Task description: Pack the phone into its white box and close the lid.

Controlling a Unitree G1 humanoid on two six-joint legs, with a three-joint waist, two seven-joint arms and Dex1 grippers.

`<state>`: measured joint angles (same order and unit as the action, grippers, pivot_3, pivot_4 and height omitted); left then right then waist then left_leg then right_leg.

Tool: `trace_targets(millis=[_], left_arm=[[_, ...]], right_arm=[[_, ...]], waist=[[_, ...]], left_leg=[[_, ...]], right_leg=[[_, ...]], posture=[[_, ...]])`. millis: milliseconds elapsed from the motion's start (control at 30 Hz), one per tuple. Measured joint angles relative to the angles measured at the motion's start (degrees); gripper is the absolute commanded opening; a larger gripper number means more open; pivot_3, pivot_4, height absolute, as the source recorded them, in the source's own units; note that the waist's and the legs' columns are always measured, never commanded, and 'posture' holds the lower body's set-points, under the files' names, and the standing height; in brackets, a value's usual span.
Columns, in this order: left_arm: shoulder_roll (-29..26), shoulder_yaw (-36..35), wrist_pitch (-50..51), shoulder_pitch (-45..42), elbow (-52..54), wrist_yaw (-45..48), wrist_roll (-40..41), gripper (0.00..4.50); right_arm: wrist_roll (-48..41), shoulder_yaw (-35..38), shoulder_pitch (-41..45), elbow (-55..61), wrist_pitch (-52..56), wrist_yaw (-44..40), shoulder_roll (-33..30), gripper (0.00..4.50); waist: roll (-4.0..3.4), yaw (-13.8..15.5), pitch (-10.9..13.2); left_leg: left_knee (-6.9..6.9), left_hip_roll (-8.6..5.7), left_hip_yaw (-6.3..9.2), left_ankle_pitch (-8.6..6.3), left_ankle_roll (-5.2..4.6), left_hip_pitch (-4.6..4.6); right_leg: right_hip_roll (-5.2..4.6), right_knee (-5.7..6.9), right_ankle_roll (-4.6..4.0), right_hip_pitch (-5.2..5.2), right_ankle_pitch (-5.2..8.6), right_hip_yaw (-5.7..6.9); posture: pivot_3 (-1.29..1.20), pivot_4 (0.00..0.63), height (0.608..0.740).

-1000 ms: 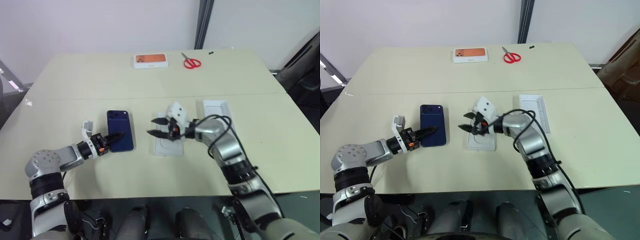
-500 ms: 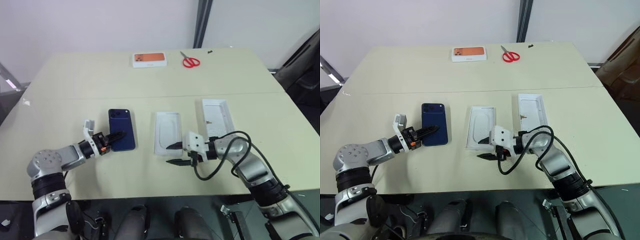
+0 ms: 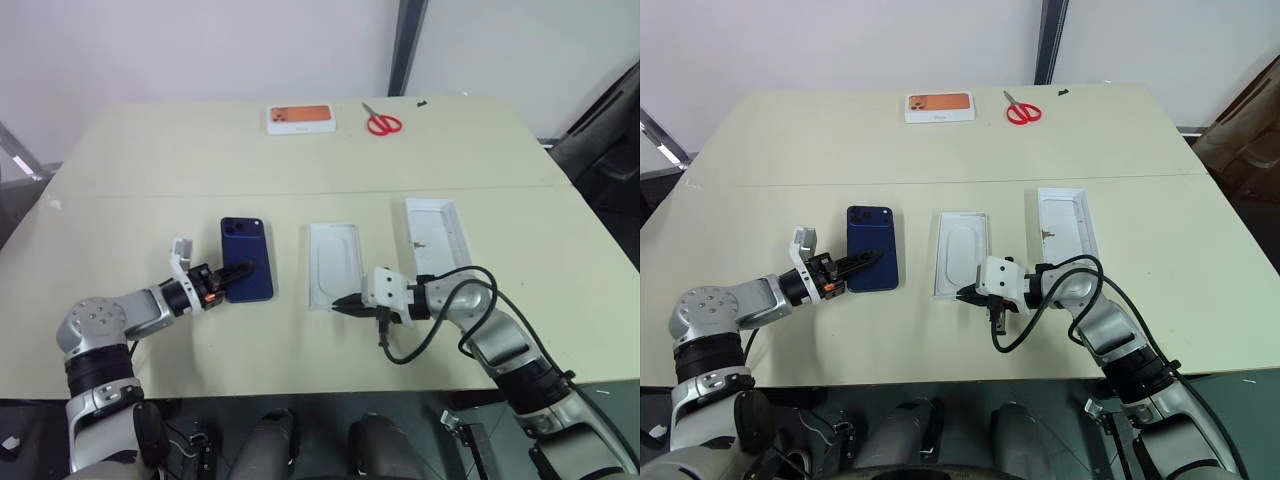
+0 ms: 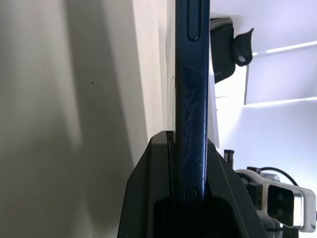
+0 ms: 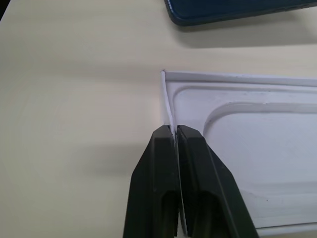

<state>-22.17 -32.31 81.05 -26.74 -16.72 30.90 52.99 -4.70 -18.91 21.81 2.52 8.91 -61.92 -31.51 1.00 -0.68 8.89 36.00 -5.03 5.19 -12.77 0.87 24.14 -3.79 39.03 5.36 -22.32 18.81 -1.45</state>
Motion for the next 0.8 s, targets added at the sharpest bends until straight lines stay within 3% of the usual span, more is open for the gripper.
trace_targets(millis=[167,467,567,767,800], left_arm=[[0.01,-0.12,0.07,-0.63,-0.01,-0.69,0.13,0.00],[4.21,-4.69,1.49,-8.07,0.30,-7.68,5.47,0.00],[5.31,-4.75,2.28,-8.50,1.43,-9.54,6.58,0.00],[6.74,-3.74,3.55,-5.88,4.69,-11.26,7.61,0.00],[6.83,-3.36,3.66,-5.34,5.38,-11.34,7.63,0.00]], right_arm=[[-0.13,-0.04,0.38,-0.01,0.85,-0.37,0.27,0.04],[2.92,-5.75,2.58,0.04,2.55,2.74,8.04,0.04],[3.36,-6.25,4.14,-0.33,4.28,4.22,10.41,0.90],[3.42,-5.80,4.94,-0.46,5.20,5.24,9.25,3.82],[3.30,-5.42,4.79,-0.22,5.27,5.15,8.77,3.82]], waist=[[0.03,0.03,0.02],[0.06,-0.12,0.04],[0.06,-0.18,0.04],[0.08,-0.03,0.04],[0.08,-0.05,0.04]], left_leg=[[0.00,0.00,0.01,0.01,0.01,0.00],[0.02,0.00,0.00,0.09,0.15,0.03],[0.02,0.01,0.00,0.10,0.16,0.03],[0.06,0.00,0.00,0.10,0.16,0.05],[0.05,0.00,0.00,0.10,0.17,0.05]], right_leg=[[0.00,0.00,0.00,0.00,0.00,0.01],[0.02,0.01,0.00,-0.04,0.00,0.01],[0.03,0.03,0.00,-0.06,0.00,0.01],[0.03,0.03,0.00,-0.05,0.00,0.01],[0.03,0.03,0.01,-0.05,0.00,0.01]], posture=[[0.00,0.150,0.734],[0.00,0.150,0.734],[0.00,0.150,0.734],[0.00,0.150,0.734],[0.00,0.150,0.734]])
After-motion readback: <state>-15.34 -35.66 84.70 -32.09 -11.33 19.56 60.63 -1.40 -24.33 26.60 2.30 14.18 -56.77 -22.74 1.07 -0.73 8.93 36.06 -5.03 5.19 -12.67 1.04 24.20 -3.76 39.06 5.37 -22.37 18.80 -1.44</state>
